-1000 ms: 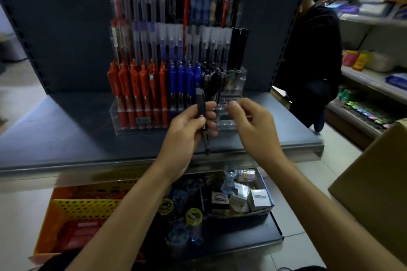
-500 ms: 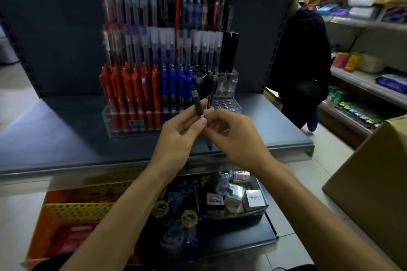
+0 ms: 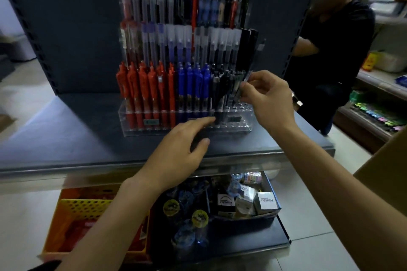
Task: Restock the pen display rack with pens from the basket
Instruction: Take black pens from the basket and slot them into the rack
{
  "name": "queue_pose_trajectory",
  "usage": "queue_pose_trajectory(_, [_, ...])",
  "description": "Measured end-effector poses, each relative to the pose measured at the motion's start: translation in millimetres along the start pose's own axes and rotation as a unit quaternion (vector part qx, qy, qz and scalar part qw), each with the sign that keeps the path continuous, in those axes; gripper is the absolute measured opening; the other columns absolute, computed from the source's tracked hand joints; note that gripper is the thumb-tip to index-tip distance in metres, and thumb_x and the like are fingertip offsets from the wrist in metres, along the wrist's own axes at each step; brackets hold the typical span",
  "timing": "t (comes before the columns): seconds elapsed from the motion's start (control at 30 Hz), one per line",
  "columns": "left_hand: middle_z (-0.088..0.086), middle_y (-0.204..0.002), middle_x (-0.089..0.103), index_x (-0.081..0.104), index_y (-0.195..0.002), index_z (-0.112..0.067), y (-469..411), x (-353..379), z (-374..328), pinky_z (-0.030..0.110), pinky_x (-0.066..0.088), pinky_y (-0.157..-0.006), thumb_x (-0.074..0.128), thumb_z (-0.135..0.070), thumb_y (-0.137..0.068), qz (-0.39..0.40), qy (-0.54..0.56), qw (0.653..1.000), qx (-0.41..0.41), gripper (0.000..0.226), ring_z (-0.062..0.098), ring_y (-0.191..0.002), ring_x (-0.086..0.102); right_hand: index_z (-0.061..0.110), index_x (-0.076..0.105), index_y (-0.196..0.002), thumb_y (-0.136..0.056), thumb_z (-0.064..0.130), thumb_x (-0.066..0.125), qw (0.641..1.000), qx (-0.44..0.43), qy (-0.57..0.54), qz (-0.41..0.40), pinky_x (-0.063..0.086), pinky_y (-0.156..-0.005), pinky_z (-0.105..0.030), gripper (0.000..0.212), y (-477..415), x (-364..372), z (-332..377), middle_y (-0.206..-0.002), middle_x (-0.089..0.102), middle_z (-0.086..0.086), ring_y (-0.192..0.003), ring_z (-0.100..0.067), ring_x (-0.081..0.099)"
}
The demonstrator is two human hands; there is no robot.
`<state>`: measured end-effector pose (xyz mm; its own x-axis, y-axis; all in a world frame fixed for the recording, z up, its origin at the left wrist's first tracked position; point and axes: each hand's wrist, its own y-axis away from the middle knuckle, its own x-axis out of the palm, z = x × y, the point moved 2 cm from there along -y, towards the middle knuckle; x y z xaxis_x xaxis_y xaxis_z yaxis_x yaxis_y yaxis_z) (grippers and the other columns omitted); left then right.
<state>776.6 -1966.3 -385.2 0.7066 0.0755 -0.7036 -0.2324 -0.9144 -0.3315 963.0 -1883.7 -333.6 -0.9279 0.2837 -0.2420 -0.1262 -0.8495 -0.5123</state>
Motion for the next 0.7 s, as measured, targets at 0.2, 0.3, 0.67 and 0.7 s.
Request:
queue_pose_trajectory(0.2, [-0.013, -0.153, 0.027, 0.023, -0.149, -0.036, 6.7, 6.3, 1.5, 0.025, 0.012, -0.112, 0.046, -0.037, -0.098, 0.025, -0.131, 0.99, 0.044, 0.055, 0.005, -0.14, 0.017, 0.018, 0.068, -0.089, -0.088, 0.023, 0.069, 0.993, -0.046, 0.109, 0.001, 0.056, -0.075, -0.035, 0.005, 6.0, 20.7, -5.1, -0.075, 0.068, 0.006, -0.076, -0.014, 0.067])
queue_pose_trajectory(0.3, [-0.014, -0.155, 0.022, 0.019, -0.15, -0.039, 9.1, 6.1, 5.7, 0.022, 0.008, -0.109, 0.042, -0.039, -0.099, 0.034, -0.142, 0.988, 0.044, 0.056, 0.003, -0.14, 0.013, 0.021, 0.07, -0.089, -0.088, 0.033, 0.069, 0.981, -0.057, 0.184, -0.008, 0.051, -0.084, -0.038, 0.012, 16.4, 23.8, -15.5, -0.076, 0.066, 0.014, -0.09, -0.019, 0.062])
queue_pose_trajectory(0.67, [-0.002, -0.153, 0.032, 0.026, -0.149, -0.031, 14.2, 17.3, 14.6, 0.037, 0.017, -0.114, 0.037, -0.045, -0.092, -0.007, -0.267, 0.963, 0.042, 0.059, 0.018, -0.138, 0.028, 0.026, 0.071, -0.105, -0.095, 0.043, 0.055, 0.92, -0.048, 0.388, 0.024, 0.028, -0.091, -0.039, 0.026, 29.8, 21.9, -8.9, -0.115, 0.055, -0.002, -0.114, -0.027, 0.042])
queue_pose_trajectory(0.7, [0.0, -0.153, 0.033, 0.026, -0.149, -0.03, 14.9, 18.1, 15.3, 0.039, 0.018, -0.114, 0.04, -0.043, -0.093, -0.01, -0.278, 0.959, 0.05, 0.06, 0.02, -0.138, 0.029, 0.025, 0.07, -0.109, -0.097, 0.04, 0.051, 0.906, -0.061, 0.417, 0.037, 0.028, -0.092, -0.04, 0.027, 32.1, 21.4, -5.0, -0.119, 0.056, -0.003, -0.114, -0.028, 0.043])
